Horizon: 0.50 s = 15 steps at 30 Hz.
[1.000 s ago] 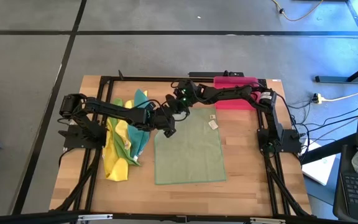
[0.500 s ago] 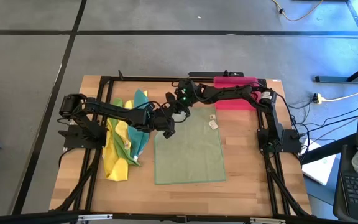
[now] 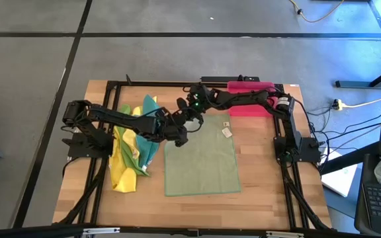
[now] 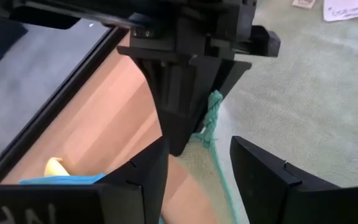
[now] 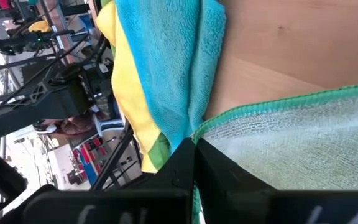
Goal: Fold microfiber towels
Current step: Fold the light green towel
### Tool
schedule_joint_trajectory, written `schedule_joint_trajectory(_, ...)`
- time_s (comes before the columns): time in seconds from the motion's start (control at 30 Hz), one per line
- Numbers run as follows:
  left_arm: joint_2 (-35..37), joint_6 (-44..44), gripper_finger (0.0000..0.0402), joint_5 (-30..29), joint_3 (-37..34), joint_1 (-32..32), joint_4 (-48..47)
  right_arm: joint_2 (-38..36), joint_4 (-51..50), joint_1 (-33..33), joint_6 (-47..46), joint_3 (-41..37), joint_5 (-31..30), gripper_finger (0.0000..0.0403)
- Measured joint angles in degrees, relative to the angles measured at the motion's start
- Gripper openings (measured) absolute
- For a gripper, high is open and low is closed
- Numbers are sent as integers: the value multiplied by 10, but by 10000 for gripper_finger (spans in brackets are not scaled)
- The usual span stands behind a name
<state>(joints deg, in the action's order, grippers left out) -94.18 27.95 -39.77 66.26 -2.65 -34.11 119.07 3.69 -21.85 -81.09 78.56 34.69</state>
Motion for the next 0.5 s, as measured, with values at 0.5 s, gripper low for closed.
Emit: schedule_joint_trajectory(0.5,-9,-44,165,1,0,15,40,0,29,0,-19,0,9,13)
